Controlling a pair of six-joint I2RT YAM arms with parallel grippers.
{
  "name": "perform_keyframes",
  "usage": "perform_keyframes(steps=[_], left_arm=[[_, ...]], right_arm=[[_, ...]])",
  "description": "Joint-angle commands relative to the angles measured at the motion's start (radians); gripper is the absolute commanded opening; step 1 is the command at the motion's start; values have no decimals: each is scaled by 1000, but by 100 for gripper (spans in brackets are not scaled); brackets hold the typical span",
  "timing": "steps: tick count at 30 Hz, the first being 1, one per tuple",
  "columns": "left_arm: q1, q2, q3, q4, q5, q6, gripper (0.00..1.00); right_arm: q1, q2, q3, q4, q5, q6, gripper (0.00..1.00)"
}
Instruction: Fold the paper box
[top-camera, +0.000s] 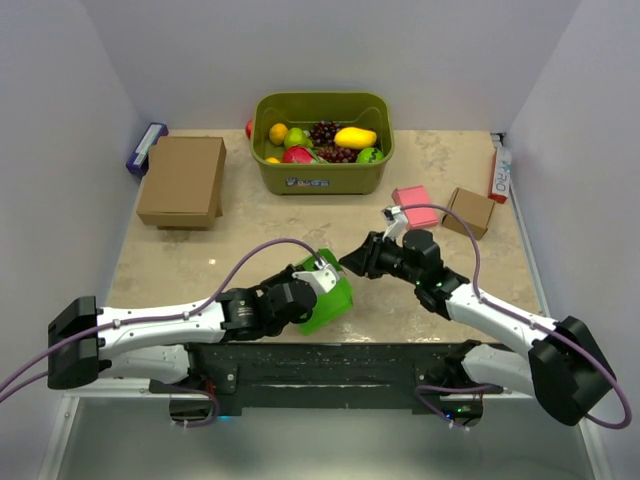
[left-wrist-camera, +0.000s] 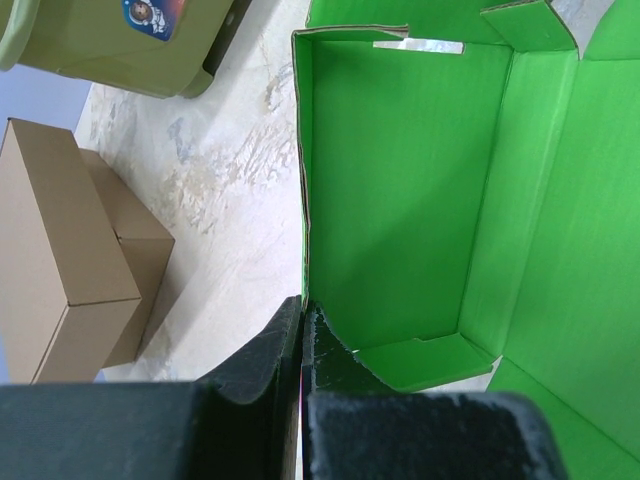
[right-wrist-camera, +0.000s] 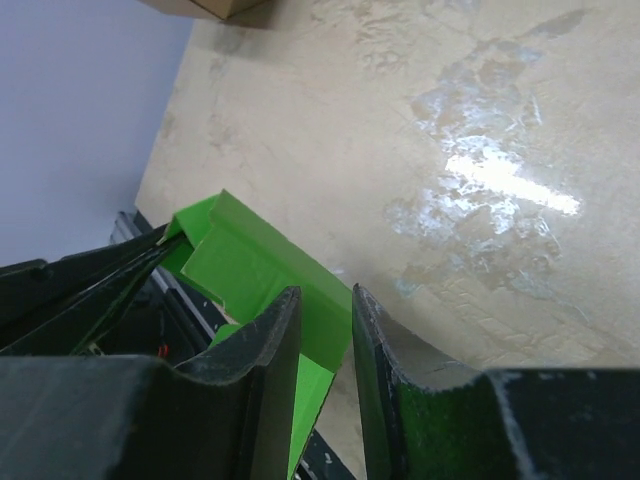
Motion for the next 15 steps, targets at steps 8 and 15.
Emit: perform_keyframes(steps=[8,15], left_arm=[[-7,-17,-11,53,40,-7,0],[-6,-28,-19,65,87,1,0]], right_arm=[[0,49,-37,153,-144,-41,31],[0,85,-44,204,-173,-52,34]])
